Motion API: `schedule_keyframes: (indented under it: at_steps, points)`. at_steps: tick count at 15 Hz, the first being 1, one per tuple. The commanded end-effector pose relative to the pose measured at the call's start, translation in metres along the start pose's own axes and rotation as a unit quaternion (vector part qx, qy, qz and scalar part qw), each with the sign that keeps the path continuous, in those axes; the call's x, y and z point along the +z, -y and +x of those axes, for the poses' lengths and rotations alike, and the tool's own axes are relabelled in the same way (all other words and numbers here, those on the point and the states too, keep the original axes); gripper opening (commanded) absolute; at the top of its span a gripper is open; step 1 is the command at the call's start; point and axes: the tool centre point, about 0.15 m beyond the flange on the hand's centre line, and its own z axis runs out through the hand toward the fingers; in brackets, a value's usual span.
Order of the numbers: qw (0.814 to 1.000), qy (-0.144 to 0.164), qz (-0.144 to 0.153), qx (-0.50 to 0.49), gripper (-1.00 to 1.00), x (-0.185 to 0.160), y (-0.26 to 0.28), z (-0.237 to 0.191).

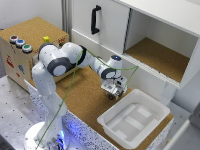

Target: Place the purple object inside the box

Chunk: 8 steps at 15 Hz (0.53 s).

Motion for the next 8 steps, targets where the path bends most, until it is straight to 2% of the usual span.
schedule_keyframes:
  at_steps: [1,4,8]
  points:
    - [1.000,-0.015,0.015,0.004,-1.00,0.007,-0.002,0.001]
    - [0.999,-0.042,0.019,0.024,-1.00,-0.016,-0.001,-0.002]
    - [0.994,-0.091,0.024,0.050,-1.00,-0.066,-0.010,-0.009]
